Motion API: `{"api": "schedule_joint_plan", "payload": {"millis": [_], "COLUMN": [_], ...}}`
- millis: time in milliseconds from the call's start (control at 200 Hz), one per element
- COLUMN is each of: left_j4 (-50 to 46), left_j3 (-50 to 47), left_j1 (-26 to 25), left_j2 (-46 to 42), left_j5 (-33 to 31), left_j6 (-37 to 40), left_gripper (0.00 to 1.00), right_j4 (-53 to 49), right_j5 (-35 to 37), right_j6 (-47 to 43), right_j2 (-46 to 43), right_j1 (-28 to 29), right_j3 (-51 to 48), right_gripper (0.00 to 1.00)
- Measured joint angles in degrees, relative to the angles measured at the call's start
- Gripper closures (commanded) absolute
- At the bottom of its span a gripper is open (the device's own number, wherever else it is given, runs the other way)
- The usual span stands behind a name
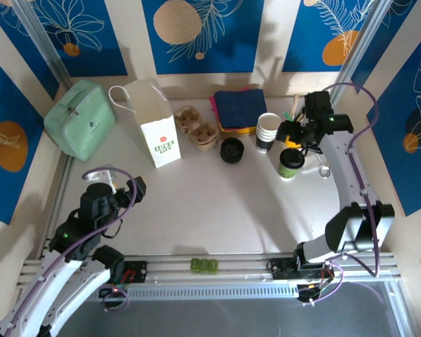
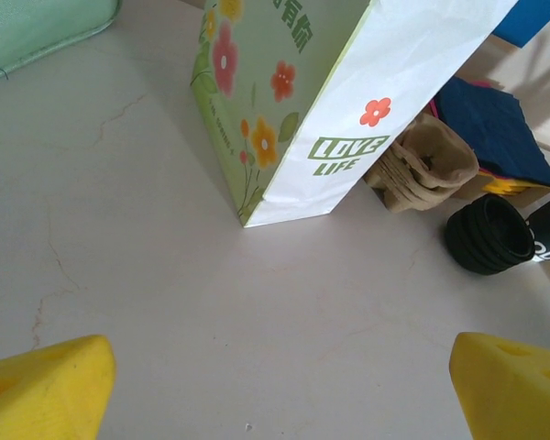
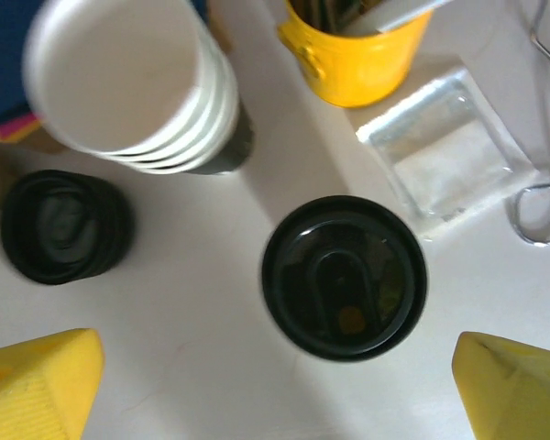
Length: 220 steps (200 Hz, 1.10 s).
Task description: Pack the takeout coffee
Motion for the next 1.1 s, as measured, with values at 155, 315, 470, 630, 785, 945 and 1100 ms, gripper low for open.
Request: {"api": "schedule_joint_plan", "payload": {"millis": [155, 315, 470, 630, 785, 945, 1100], "left_j4": [0.0, 0.0, 1.0, 3.5, 6.5, 9.0, 12.9], "left_j3": [0.2, 0.6, 1.2, 1.9, 2.8, 5.1, 9.5], "left_j1": [0.0, 0.0, 0.0, 0.0, 0.0, -1.9, -6.4], "left_j2": [1.2, 2.8, 5.7, 11.5, 18.5, 25.7, 33.7], "left_j5": [0.8, 2.7, 5.7, 10.4, 15.1, 16.9, 16.3], "left_j6": [0.0, 0.3, 0.4, 0.0, -1.3, -3.0, -5.3], "left_gripper": [0.07, 0.08, 0.1, 0.15, 0.19, 0.23, 0.29], "right_j4": [0.1, 1.6, 5.9, 12.2, 21.5, 32.9, 43.8], "right_j5": [-7.4, -14.4, -20.0, -21.6, -21.3, -19.3, -15.6], "right_j6": [0.5, 1.7, 3.3, 5.0, 6.5, 7.1, 7.2], "right_j2": [-5.9, -10.6, -13.4, -14.1, -14.1, -13.9, -13.6], "right_j1": [1.0, 3.8, 7.3, 13.2, 19.1, 24.2, 27.7], "right_j3": [-0.2, -3.5, -10.5, -19.5, -27.7, -35.4, -42.0], "right_gripper": [0.04, 0.04, 0.05, 0.05, 0.05, 0.06, 0.06]}}
